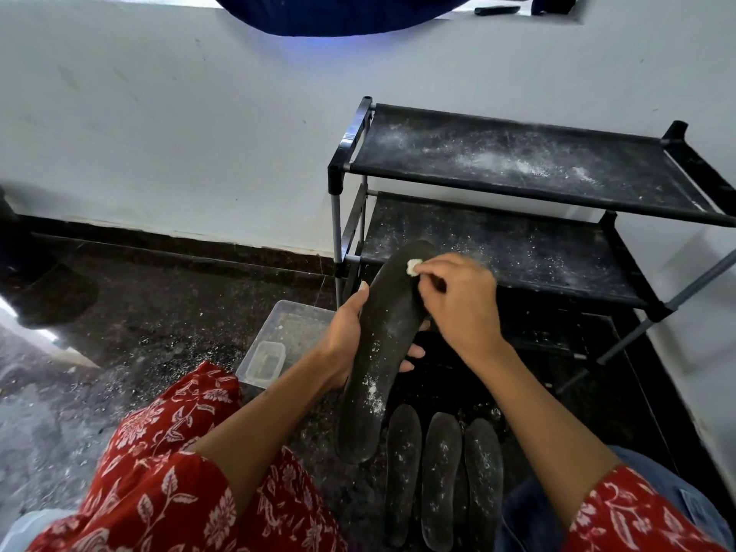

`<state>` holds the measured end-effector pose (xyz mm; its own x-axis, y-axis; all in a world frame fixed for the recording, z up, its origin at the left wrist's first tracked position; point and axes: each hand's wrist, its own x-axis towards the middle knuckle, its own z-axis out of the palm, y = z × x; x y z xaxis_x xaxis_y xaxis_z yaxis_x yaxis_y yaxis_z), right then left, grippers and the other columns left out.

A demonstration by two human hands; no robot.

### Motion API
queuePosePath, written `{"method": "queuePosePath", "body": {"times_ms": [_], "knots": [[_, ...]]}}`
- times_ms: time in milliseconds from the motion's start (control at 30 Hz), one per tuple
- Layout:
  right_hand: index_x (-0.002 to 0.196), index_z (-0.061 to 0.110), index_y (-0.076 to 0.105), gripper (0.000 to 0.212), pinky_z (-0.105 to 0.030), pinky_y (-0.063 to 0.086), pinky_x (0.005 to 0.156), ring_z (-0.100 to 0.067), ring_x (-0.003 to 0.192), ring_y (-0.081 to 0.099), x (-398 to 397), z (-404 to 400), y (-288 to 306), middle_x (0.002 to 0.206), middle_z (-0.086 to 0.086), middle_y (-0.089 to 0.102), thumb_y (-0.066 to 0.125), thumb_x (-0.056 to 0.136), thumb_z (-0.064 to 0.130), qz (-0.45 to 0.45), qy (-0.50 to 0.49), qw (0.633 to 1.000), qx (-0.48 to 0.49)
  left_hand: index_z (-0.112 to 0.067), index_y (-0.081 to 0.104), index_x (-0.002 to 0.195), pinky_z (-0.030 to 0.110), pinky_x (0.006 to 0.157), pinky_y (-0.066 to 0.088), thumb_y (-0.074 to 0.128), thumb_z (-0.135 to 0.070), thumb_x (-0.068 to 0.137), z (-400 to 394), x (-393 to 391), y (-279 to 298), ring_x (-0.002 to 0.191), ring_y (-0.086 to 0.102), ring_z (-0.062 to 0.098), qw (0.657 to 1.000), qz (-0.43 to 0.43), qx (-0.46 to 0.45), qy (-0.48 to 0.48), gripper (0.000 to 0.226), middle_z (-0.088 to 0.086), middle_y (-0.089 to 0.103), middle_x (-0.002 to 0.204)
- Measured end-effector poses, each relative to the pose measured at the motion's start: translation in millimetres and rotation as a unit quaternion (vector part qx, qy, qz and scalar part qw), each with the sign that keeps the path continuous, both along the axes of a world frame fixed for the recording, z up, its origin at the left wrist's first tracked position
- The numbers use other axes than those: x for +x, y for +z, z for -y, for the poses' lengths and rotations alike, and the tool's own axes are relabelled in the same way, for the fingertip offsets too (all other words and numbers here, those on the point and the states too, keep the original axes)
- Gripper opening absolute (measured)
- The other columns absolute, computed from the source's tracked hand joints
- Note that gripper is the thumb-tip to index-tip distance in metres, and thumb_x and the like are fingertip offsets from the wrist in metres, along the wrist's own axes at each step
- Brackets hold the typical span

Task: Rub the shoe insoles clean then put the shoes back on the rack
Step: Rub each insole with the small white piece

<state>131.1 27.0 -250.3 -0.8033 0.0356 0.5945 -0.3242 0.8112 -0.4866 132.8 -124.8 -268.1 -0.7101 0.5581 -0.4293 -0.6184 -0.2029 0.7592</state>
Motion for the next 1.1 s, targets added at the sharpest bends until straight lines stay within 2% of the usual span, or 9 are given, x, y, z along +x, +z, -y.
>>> {"method": "queuePosePath", "body": {"times_ms": [100, 200, 300, 433, 567, 700, 867, 967, 1100], "knots": [[0.084, 0.01, 0.076, 0.015, -0.028, 0.055, 0.075, -0.009, 0.073, 0.064, 3.4, 7.6, 0.7, 0.084, -0.001, 0.072, 0.067, 0.075, 0.001, 0.032, 0.054, 0.996, -0.066, 0.001, 0.062, 0.104, 0.035, 0.057, 0.054, 0.011, -0.059, 0.096, 0.8, 0.3, 2.2, 0.066, 0.066, 0.03, 1.0, 0.002, -0.002, 0.023, 0.08, 0.02, 0.071, 0.087], [0.089, 0.007, 0.074, 0.015, -0.026, 0.052, 0.081, -0.014, 0.082, 0.065, 1.9, 2.6, 3.4, 0.089, -0.005, 0.071, 0.066, 0.079, 0.0, -0.03, -0.021, 0.995, -0.09, 0.002, 0.062, 0.111, 0.036, 0.061, 0.054, 0.007, -0.06, 0.095, 1.4, 0.7, 2.9, 0.071, 0.064, 0.03, 1.0, 0.001, 0.011, 0.013, 0.084, 0.021, 0.068, 0.104], [0.09, 0.006, 0.074, 0.015, -0.031, 0.052, 0.083, -0.019, 0.085, 0.065, -0.6, -2.4, 3.1, 0.09, -0.006, 0.071, 0.066, 0.079, 0.0, -0.026, -0.048, 0.997, -0.053, 0.002, 0.062, 0.112, 0.036, 0.062, 0.054, 0.007, -0.06, 0.095, 1.2, 0.1, 0.9, 0.073, 0.064, 0.03, 1.0, 0.007, 0.011, 0.009, 0.084, 0.021, 0.067, 0.108], [0.085, 0.01, 0.076, 0.015, -0.024, 0.05, 0.081, -0.015, 0.079, 0.065, 9.3, 16.8, -4.9, 0.086, -0.002, 0.072, 0.069, 0.074, 0.003, 0.036, 0.033, 0.999, 0.015, -0.003, 0.063, 0.102, 0.038, 0.056, 0.056, 0.017, -0.06, 0.095, 1.0, -0.2, 3.1, 0.064, 0.067, 0.03, 0.999, 0.023, -0.003, 0.045, 0.074, 0.021, 0.069, 0.082], [0.085, 0.014, 0.076, 0.016, -0.02, 0.053, 0.063, -0.004, 0.073, 0.064, 17.9, 26.3, -3.9, 0.086, 0.002, 0.071, 0.069, 0.073, 0.006, 0.12, 0.121, 0.985, -0.042, -0.009, 0.066, 0.099, 0.042, 0.061, 0.056, 0.024, -0.06, 0.095, 2.0, -0.6, 6.7, 0.068, 0.066, 0.03, 0.996, 0.034, -0.012, 0.08, 0.066, 0.017, 0.069, 0.085], [0.087, 0.01, 0.075, 0.015, -0.018, 0.046, 0.08, -0.013, 0.081, 0.063, 11.1, 19.2, -0.3, 0.086, -0.002, 0.071, 0.068, 0.077, 0.001, -0.019, 0.014, 1.0, -0.019, 0.0, 0.064, 0.097, 0.038, 0.056, 0.056, 0.016, -0.06, 0.095, 2.2, -1.0, 7.4, 0.064, 0.067, 0.031, 0.997, 0.028, 0.012, 0.07, 0.077, 0.023, 0.069, 0.079], [0.085, 0.011, 0.075, 0.018, -0.029, 0.054, 0.076, -0.018, 0.077, 0.064, 21.0, 32.8, -4.9, 0.083, -0.001, 0.071, 0.071, 0.07, 0.003, 0.05, 0.082, 0.993, 0.062, -0.008, 0.065, 0.089, 0.029, 0.05, 0.055, 0.023, -0.052, 0.098, 1.3, -0.6, 7.0, 0.057, 0.067, 0.021, 0.994, 0.016, -0.004, 0.109, 0.062, 0.011, 0.069, 0.066], [0.084, 0.013, 0.076, 0.018, -0.031, 0.055, 0.076, -0.014, 0.077, 0.065, 27.8, 40.2, -1.2, 0.082, 0.0, 0.072, 0.068, 0.07, 0.005, 0.095, 0.15, 0.984, 0.024, -0.006, 0.065, 0.101, 0.03, 0.066, 0.055, 0.028, -0.05, 0.098, 3.1, -4.5, 4.6, 0.072, 0.068, 0.021, 0.99, 0.007, 0.001, 0.144, 0.058, 0.012, 0.07, 0.083], [0.09, 0.01, 0.075, 0.016, -0.022, 0.047, 0.082, -0.015, 0.084, 0.062, 18.3, 27.8, -0.4, 0.088, -0.002, 0.071, 0.067, 0.078, 0.004, -0.012, 0.045, 0.999, -0.005, -0.006, 0.064, 0.095, 0.037, 0.054, 0.056, 0.02, -0.057, 0.097, 2.6, -1.3, 11.6, 0.059, 0.067, 0.026, 0.995, 0.02, 0.017, 0.098, 0.067, 0.015, 0.069, 0.072]]}}
